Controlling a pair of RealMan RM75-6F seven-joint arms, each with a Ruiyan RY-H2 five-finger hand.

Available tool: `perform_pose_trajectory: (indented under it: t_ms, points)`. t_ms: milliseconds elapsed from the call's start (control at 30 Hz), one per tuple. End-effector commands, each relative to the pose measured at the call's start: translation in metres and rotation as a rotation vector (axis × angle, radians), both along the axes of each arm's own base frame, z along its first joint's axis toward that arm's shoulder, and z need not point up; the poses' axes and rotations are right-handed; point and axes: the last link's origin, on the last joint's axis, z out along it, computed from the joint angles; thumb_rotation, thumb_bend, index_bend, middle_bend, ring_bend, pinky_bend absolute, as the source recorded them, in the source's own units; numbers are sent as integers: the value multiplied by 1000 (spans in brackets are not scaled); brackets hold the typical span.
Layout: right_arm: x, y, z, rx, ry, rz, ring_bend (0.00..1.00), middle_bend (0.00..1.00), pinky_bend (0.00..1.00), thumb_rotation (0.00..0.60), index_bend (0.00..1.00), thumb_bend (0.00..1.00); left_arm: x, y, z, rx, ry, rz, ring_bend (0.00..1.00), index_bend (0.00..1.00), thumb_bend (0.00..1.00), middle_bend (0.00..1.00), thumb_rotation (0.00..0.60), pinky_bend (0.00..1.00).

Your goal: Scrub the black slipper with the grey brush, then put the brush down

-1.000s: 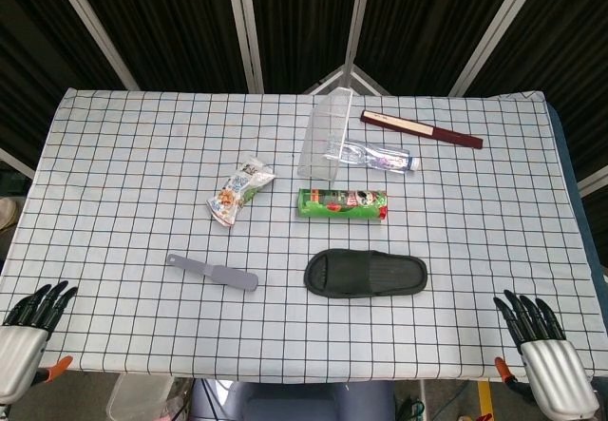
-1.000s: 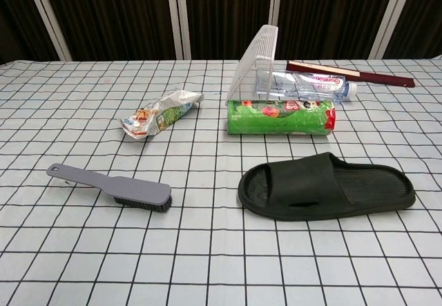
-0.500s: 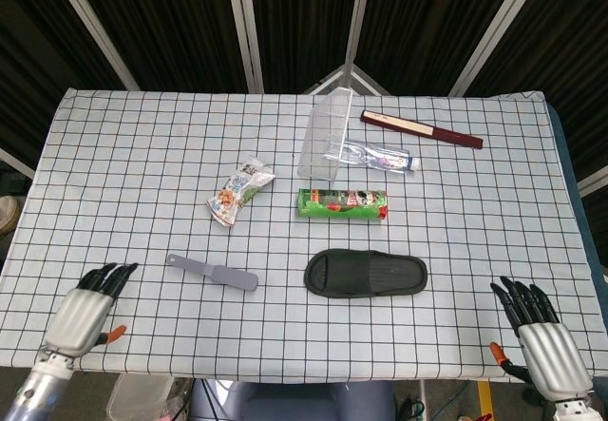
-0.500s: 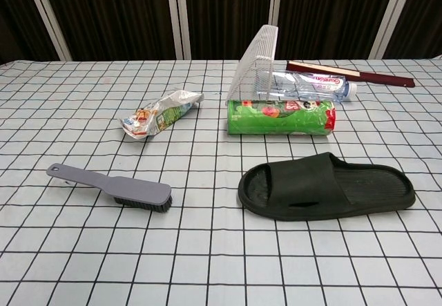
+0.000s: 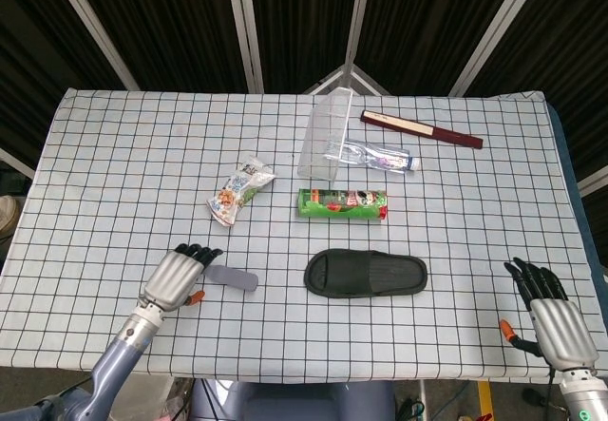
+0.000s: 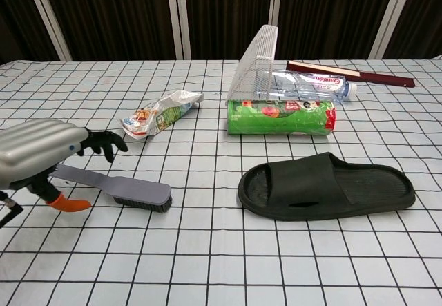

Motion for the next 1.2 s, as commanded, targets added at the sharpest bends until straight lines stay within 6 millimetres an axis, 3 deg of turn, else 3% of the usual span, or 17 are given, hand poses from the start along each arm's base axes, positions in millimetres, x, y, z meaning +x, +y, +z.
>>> perform_pose_trajectory:
  t_ms: [33, 300, 1200]
  points:
    - [-3, -3, 4, -13, -14, -8, 0, 0, 0, 600, 0, 396, 10, 8, -15, -23, 29, -39, 271, 215, 312, 303, 600, 317]
    - [-6, -1, 7, -14, -18, -9, 0, 0, 0, 600, 0, 396, 18, 12, -37, -60, 21, -54, 294, 239, 369, 332, 600, 329]
    - [-9, -1, 10, -9, -11, -34, 0, 0, 0, 600, 0, 396, 30, 4, -40, -63, 7, -112, 329, 315, 415, 391, 600, 349]
